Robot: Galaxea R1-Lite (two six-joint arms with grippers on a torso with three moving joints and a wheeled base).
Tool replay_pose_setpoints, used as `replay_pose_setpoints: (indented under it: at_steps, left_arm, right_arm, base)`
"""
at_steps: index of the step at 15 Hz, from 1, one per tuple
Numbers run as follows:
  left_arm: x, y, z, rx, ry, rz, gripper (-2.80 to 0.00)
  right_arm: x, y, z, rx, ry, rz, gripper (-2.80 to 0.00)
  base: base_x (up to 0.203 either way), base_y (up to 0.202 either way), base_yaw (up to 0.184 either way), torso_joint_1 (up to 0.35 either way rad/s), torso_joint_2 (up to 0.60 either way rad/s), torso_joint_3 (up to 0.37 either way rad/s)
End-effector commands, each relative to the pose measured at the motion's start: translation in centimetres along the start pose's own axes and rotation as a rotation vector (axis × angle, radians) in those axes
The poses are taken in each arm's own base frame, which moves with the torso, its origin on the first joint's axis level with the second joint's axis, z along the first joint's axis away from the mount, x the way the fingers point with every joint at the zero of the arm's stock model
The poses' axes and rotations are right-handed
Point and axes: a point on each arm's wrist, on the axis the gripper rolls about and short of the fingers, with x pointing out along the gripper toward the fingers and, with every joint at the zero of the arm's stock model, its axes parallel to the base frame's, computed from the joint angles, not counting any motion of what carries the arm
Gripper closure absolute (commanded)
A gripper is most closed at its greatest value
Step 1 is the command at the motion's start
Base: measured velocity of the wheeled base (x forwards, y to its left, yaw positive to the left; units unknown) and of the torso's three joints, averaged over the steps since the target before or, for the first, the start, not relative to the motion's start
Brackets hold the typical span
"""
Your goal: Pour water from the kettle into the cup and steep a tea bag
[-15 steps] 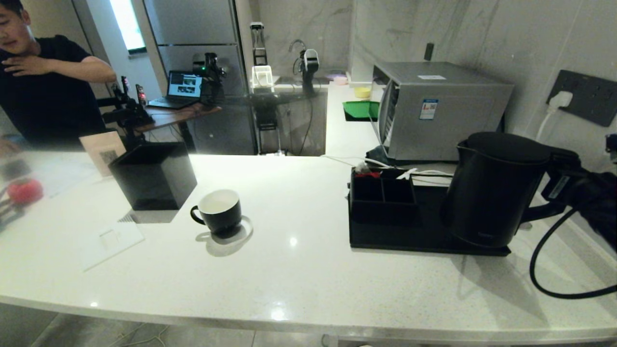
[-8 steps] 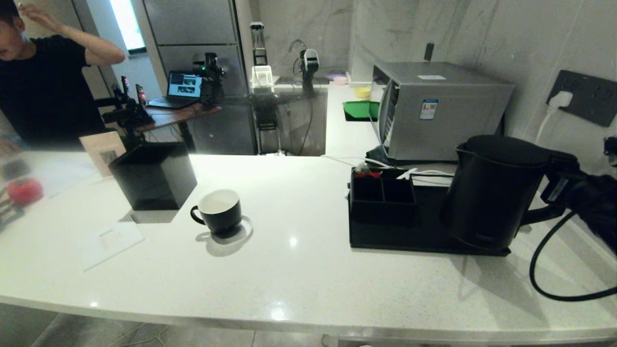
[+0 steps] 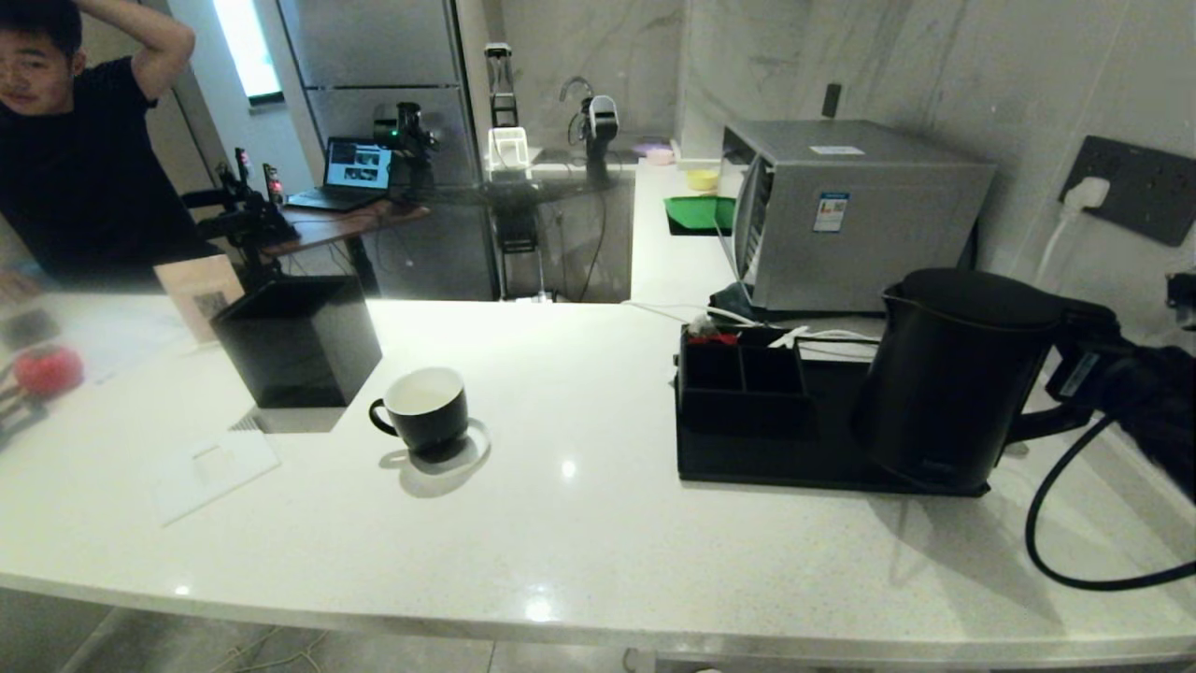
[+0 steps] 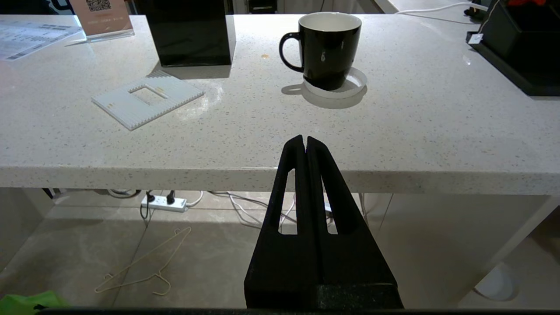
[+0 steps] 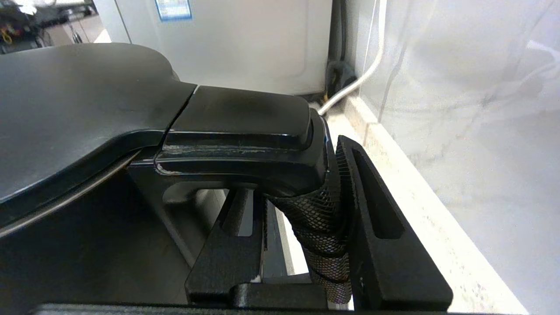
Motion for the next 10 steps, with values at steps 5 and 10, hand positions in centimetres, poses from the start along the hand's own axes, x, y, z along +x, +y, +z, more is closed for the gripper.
replay_pose_setpoints:
  at_steps: [5, 10]
  left_arm:
    - [0.00, 0.00, 0.00, 0.000, 0.000, 0.000, 0.00]
    - [0.00, 0.00, 0.00, 0.000, 0.000, 0.000, 0.00]
  right_arm:
    - [-0.35, -0.10, -0.24, 0.000, 0.005, -0.003, 0.00]
    - [-0.98, -0.21, -0.20, 0.002, 0.002, -0.002, 0.00]
  base:
    - [0.000, 0.000, 0.000, 0.000, 0.00, 0.000]
    - [0.000, 0.000, 0.000, 0.000, 0.00, 0.000]
